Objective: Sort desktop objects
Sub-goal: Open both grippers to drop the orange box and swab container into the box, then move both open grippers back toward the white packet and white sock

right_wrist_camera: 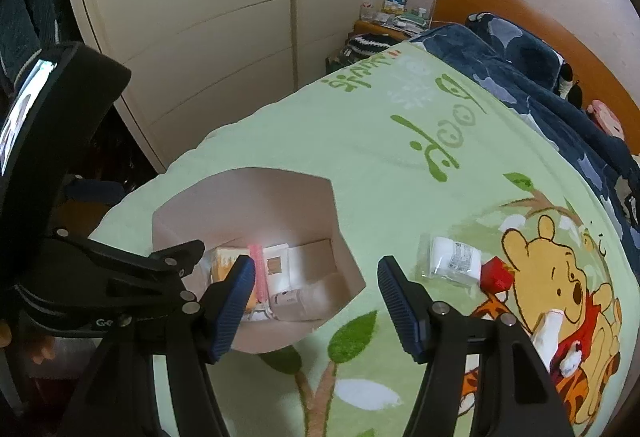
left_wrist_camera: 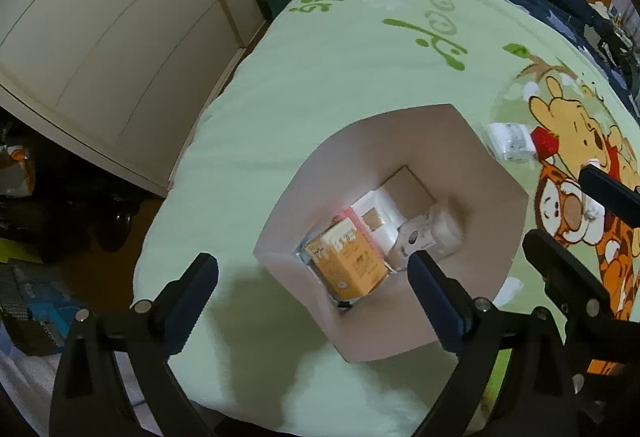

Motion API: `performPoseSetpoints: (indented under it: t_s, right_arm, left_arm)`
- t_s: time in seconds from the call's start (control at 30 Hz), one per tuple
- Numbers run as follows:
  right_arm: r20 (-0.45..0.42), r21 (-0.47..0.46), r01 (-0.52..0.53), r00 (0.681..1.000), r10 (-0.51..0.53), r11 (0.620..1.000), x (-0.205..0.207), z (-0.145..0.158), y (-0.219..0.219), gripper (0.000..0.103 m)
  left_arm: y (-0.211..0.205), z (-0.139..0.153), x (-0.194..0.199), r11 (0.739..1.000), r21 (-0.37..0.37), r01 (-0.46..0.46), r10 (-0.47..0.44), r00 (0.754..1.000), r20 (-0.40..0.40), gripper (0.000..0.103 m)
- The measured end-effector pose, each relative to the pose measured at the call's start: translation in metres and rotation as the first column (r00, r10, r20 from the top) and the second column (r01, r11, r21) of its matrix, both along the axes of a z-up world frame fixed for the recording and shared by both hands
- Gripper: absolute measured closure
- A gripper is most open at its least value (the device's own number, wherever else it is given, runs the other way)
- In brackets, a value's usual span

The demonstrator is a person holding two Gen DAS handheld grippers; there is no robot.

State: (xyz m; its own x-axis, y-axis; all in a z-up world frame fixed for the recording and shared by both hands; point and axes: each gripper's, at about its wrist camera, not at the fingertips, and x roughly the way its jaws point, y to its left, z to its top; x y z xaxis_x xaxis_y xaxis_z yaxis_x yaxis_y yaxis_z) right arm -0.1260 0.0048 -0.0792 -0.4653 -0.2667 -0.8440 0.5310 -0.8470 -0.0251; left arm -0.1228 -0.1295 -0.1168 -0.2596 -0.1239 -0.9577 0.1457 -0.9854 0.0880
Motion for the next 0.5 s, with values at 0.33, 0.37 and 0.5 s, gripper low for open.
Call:
performPoseSetpoints:
  t_s: [0.33, 0.37, 0.5]
  right_arm:
    - [-0.024, -0.086, 0.064, 0.998, -0.066, 0.994, 0.015, 0.025, 0.03, 0.038]
    - [-0.029, -0.093, 0.072, 0.997, -0.075, 0.993, 0.02, 0.028, 0.035, 0.038]
    - [-0.022, -0.118, 0.155, 0.987, -0.159, 0.981, 0.046, 0.033, 0.067, 0.038]
  left_arm:
    - [0.024, 0.024, 0.017, 1.0, -0.007, 0.029, -0.029, 0.999, -0.043, 0.006]
    - [0.028, 0.027, 0.021, 0.999, -0.005, 0.033, -0.033, 0.998, -0.05, 0.006]
    - [0.06, 0.034, 0.047, 0.996, -0.001, 0.084, -0.083, 0.992, -0.095, 0.006]
